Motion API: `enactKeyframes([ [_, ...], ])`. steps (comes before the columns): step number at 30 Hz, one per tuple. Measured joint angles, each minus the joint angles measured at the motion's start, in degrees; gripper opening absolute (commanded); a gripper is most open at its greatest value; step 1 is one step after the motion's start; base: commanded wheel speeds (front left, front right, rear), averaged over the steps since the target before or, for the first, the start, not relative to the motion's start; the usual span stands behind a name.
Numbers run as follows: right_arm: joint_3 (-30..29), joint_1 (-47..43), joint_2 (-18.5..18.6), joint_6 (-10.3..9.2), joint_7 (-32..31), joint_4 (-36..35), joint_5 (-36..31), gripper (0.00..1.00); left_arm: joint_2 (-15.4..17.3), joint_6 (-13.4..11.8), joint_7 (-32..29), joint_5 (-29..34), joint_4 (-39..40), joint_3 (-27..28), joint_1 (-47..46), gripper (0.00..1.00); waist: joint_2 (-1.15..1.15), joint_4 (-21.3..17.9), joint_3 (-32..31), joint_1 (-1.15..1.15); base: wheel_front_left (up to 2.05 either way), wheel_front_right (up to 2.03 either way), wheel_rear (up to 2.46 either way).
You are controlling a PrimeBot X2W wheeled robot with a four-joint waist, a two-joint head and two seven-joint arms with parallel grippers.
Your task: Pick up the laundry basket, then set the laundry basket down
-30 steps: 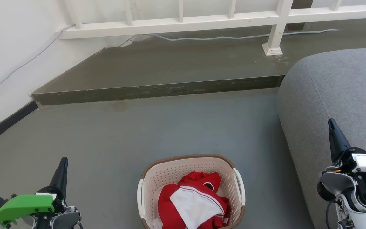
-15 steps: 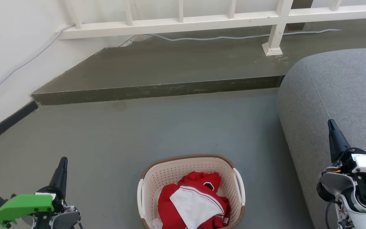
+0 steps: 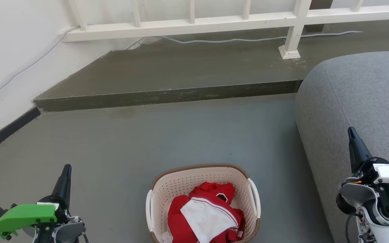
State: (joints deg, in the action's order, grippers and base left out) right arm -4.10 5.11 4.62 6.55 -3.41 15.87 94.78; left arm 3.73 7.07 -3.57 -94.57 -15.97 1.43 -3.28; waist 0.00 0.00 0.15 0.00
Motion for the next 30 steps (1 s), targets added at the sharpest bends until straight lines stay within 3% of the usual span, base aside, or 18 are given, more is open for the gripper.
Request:
enactKeyframes([
  [30, -0.20, 0.00, -0.04, 0.00, -0.16, 0.22, 0.00, 0.00, -0.01, 0.00, -0.42, 0.00, -0.05, 0.11, -0.04, 0.00, 0.00, 0.00, 0.00, 0.00, 0.00, 0.00, 0.00],
])
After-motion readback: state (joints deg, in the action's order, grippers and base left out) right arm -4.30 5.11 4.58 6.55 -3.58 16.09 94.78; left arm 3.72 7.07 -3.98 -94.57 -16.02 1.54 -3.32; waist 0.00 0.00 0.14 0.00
